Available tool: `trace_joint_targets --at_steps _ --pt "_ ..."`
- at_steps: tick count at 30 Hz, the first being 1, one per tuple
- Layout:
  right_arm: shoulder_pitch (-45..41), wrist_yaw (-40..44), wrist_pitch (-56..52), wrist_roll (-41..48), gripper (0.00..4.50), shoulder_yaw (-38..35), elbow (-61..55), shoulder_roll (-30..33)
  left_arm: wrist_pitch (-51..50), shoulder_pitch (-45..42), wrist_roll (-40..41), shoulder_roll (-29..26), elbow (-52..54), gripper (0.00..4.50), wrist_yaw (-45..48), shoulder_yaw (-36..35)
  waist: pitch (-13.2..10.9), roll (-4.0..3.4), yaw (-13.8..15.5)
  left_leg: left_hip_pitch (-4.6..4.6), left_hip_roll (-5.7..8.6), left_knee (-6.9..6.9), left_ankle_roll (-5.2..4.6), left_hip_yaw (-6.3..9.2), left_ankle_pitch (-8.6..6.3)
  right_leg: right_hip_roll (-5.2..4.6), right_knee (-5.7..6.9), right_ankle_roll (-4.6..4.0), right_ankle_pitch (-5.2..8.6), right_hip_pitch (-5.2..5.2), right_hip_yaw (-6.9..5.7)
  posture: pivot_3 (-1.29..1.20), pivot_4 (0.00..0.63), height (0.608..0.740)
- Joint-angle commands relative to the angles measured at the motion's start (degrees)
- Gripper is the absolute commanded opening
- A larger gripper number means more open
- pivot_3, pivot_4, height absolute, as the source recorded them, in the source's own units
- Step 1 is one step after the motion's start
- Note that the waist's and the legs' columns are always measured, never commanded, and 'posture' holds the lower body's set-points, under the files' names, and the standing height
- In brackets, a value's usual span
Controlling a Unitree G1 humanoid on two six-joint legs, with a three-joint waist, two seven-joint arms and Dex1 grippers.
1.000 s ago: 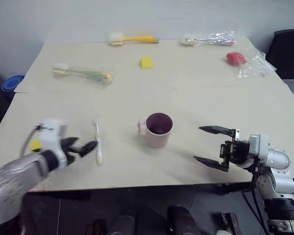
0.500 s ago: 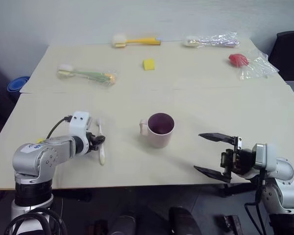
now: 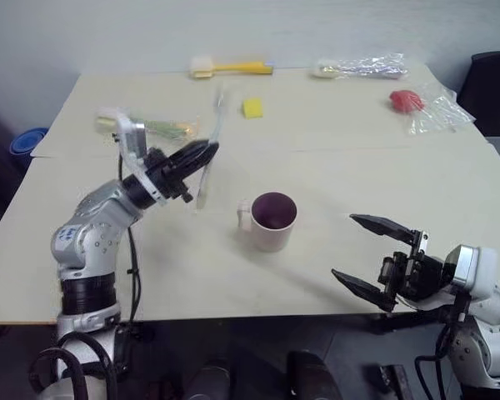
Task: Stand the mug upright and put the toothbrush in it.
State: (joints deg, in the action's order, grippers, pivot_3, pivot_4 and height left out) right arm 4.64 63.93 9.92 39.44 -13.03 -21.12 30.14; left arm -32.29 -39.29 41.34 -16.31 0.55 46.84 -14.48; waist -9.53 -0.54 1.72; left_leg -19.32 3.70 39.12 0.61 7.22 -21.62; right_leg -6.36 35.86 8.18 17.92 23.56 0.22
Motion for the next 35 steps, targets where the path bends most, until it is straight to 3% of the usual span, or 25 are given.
trace_joint_targets --at_steps 1,6,10,16,21,26,29,35 --pt "0.27 -3.46 1.36 -1.73 4.50 -1.94 -2.86 -0.48 11.83 -5.66 -2.84 7.05 -8.33 0.18 6.99 5.57 -0.08 0.13 0.13 0.00 0.06 0.02 -0.03 -0.01 0.02 -0.02 -0.04 0.06 -0.03 -0.03 0.01 0.00 0.150 0.740" --pt "1.00 -6.47 1.44 -4.21 4.50 -1.58 -4.73 -0.58 25.48 -7.12 -9.90 13.42 -22.50 0.18 12.91 10.88 -0.12 0.20 -0.55 0.02 0.41 -0.09 -0.17 -0.10 0.01 -0.05 -0.12 0.13 -0.07 0.04 0.07 0.00 0.150 0.740" --pt "1.45 -8.38 2.13 -5.44 4.50 -2.22 -5.56 -0.64 34.45 -6.36 -13.58 15.22 -27.96 1.41 13.74 11.84 -0.16 0.26 -0.72 0.04 0.41 -0.17 -0.21 -0.11 -0.02 -0.03 -0.06 0.14 -0.07 0.22 0.07 0.00 0.150 0.740" --pt "5.52 -6.08 6.76 -5.30 4.50 -4.10 -2.39 -0.72 29.93 -2.78 -10.27 11.89 -18.65 3.23 13.61 10.69 -0.20 0.34 -0.32 0.03 0.41 -0.09 -0.23 -0.07 -0.03 -0.10 -0.05 0.15 -0.08 0.21 0.10 0.00 0.150 0.740" --pt "4.85 -1.65 8.20 -4.50 4.50 -4.53 3.70 0.99 26.73 1.88 -11.86 2.81 -10.86 3.23 11.41 8.32 -0.25 0.42 -0.45 0.07 0.24 -0.04 -0.23 -0.03 -0.03 -0.11 -0.01 0.18 -0.10 0.16 0.12 0.00 0.150 0.740" --pt "1.68 6.58 5.74 -2.10 4.50 -4.07 12.02 5.40 33.16 12.89 -22.71 -13.09 -6.60 3.23 12.37 7.97 -0.24 0.38 -1.22 0.14 0.15 -0.18 -0.22 -0.01 -0.04 -0.03 -0.03 0.17 -0.09 0.20 0.19 0.00 0.150 0.740" --pt "-2.61 12.44 6.67 -3.75 4.50 -2.55 20.53 7.52 37.90 23.94 -24.98 -21.78 -4.78 3.23 14.11 3.68 -0.26 0.38 -1.68 0.14 0.14 -0.24 -0.23 0.01 -0.05 -0.06 -0.13 0.16 -0.09 0.19 0.20 0.00 0.150 0.740" --pt "-9.44 18.76 7.96 -5.18 4.50 -1.68 31.51 8.41 37.44 36.96 -22.79 -23.93 1.70 3.23 9.99 -3.39 -0.33 0.34 -0.80 0.09 0.20 -0.18 -0.31 0.13 -0.10 -0.22 -0.25 0.16 -0.09 0.09 0.12 0.00 0.150 0.740"
